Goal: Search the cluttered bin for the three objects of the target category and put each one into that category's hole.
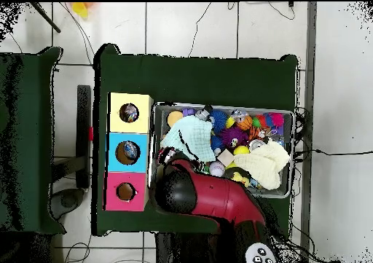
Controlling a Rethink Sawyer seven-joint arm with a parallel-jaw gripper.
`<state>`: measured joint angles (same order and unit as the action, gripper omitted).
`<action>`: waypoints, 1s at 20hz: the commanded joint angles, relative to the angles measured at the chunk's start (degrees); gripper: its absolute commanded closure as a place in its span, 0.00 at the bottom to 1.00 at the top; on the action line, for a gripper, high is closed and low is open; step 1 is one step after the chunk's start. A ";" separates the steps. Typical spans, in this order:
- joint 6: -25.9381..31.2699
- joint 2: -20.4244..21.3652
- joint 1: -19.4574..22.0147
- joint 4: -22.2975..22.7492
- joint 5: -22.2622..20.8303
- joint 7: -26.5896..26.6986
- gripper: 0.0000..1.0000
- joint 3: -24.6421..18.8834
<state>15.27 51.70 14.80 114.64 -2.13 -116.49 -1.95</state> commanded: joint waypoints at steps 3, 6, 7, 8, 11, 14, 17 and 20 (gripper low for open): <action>-13.70 -6.31 2.60 9.30 -11.20 -2.07 1.00 -7.71; -14.44 -7.83 4.78 8.77 -13.68 -1.20 1.00 -8.49; -14.37 -8.11 5.83 8.59 -14.60 -0.67 1.00 -8.89; -14.34 -8.33 7.16 8.54 -15.65 -0.10 1.00 -9.44; -11.86 -7.48 12.11 8.79 -18.14 2.13 1.00 -11.83; -8.32 -5.20 16.95 9.40 -19.75 3.99 1.00 -14.73; -3.13 -4.08 19.26 7.76 -19.62 5.95 1.00 -15.90; 5.66 -3.10 18.82 3.44 -17.14 8.07 1.00 -17.16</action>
<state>6.24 46.22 31.50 122.61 -18.31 -116.49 -11.24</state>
